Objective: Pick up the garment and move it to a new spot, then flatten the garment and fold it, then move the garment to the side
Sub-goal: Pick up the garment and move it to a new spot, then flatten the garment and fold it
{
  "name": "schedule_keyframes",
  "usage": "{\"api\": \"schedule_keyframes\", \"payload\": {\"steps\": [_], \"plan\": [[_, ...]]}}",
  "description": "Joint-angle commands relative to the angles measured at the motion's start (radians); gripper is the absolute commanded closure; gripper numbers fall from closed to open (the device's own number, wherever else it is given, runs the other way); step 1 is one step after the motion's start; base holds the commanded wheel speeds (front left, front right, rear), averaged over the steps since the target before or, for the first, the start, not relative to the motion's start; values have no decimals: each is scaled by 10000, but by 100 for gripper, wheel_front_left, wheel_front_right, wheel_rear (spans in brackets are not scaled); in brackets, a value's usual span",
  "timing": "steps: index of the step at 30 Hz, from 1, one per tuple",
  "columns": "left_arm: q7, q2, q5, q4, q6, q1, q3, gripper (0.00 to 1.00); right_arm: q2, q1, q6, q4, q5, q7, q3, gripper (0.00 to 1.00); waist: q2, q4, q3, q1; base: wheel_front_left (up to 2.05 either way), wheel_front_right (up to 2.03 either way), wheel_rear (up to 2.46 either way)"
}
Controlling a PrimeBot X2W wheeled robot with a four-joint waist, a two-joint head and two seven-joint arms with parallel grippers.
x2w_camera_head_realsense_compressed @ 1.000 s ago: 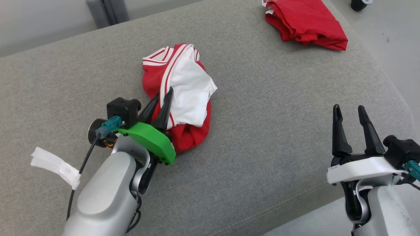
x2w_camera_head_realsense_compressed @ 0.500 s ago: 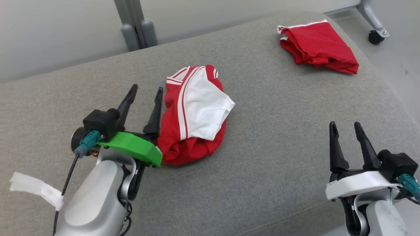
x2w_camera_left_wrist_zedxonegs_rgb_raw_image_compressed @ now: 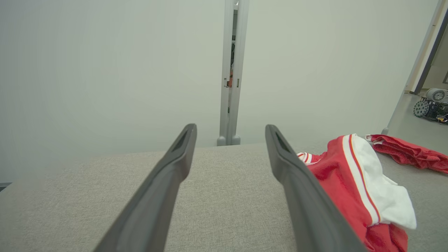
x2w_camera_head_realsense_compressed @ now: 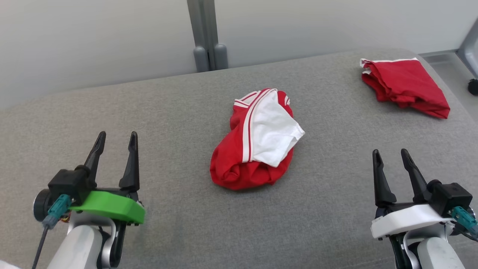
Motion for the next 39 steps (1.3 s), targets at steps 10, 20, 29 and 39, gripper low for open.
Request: {"api": "schedule_keyframes", "payload": {"steps": [10, 20, 29, 39], "plan": [[-26, 183, 402, -1080, 210, 1841, 1238, 0, -232, 283, -15, -154, -111, 125, 212, 0, 0, 938, -426, 1, 0, 0, 0], [-26, -33, 856, -1602, 95, 3011, 2088, 0, -282, 659, -15, -280, -101, 234, 383, 0, 0, 1122, -552, 1, 0, 0, 0], [-27, -377, 1128, -1809, -341, 3416, 2401, 0, -142, 978, -15, -523, -94, 314, 308, 0, 0, 1281, -688, 1, 0, 0, 0], [-27, -631, 1345, -1633, -798, 3526, 2605, 0, -35, 1247, -15, -660, -47, 350, 97, 0, 0, 1464, -783, 1, 0, 0, 0]]}}
